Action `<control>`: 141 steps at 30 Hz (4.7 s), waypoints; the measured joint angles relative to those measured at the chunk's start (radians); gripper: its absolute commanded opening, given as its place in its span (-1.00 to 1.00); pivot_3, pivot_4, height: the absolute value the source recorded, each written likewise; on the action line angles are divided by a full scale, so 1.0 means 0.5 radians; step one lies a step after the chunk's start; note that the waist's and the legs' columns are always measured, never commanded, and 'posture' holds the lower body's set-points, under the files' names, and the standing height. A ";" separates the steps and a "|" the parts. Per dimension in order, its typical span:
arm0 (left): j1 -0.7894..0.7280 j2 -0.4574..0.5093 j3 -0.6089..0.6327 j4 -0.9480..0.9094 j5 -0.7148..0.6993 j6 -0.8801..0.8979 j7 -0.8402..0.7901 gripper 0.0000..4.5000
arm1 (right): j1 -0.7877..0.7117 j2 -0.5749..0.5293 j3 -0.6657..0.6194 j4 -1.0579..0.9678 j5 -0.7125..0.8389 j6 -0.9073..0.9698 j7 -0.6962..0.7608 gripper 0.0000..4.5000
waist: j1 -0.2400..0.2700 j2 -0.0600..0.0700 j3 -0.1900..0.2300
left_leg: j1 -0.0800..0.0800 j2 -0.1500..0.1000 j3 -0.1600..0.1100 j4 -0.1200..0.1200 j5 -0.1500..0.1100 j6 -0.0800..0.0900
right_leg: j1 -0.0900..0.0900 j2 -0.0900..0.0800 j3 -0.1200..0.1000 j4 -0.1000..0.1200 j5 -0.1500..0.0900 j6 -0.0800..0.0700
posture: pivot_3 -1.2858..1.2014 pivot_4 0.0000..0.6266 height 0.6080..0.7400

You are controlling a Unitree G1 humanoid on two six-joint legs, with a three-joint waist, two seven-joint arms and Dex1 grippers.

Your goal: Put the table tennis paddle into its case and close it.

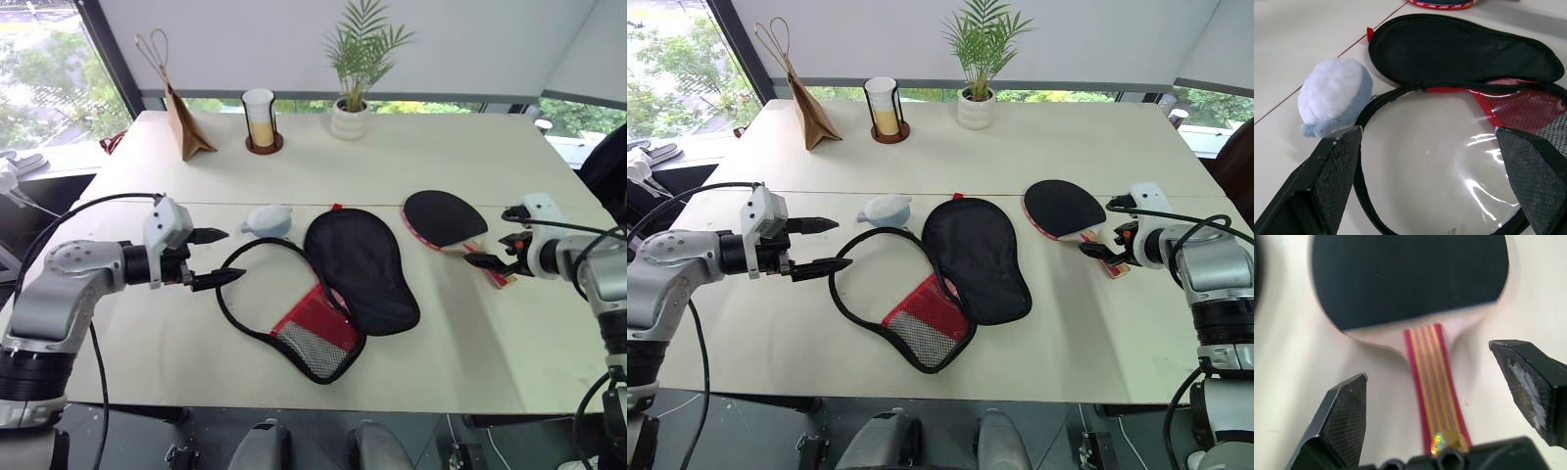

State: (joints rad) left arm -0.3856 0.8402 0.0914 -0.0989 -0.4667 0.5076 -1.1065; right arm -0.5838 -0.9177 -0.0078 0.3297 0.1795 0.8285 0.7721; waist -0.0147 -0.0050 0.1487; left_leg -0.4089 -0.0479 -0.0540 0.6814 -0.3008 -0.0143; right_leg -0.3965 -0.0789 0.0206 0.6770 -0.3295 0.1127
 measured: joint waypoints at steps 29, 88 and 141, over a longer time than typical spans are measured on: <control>-0.206 -0.052 0.006 -0.129 -0.443 0.197 -0.282 1.00 | -0.056 0.037 0.056 0.283 -0.098 -0.196 0.246 -0.60 | -0.004 0.000 0.000 | 0.001 0.001 -0.001 0.002 0.000 0.000 | 0.003 0.001 -0.001 -0.003 0.000 0.000 | 0.03 -0.52 1.00; -0.188 -0.070 -0.003 -0.006 -0.267 0.046 -0.260 1.00 | 0.247 1.191 0.006 -1.771 0.613 1.558 -1.442 -0.60 | -0.012 0.009 0.005 | -0.002 -0.001 -0.002 0.001 0.000 0.000 | -0.006 0.001 0.000 0.010 0.000 0.000 | 0.03 -0.52 1.00; 0.046 0.140 0.035 0.135 -0.187 0.004 -0.304 1.00 | -0.035 0.107 -0.013 -1.821 1.256 1.135 -0.566 0.98 | -0.006 0.009 0.005 | -0.001 -0.001 -0.004 0.001 -0.008 0.015 | -0.001 0.001 -0.002 0.002 0.000 0.000 | 0.03 -0.52 1.00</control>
State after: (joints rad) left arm -0.3624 0.9102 0.1088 -0.0312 -0.5604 0.5098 -1.2585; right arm -0.6013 -0.8641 -0.0145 -0.5809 0.8075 1.3959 0.4889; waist -0.0178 -0.0007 0.1513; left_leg -0.4094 -0.0483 -0.0558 0.6817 -0.3050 -0.0068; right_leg -0.3969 -0.0786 0.0197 0.6779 -0.3295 0.1128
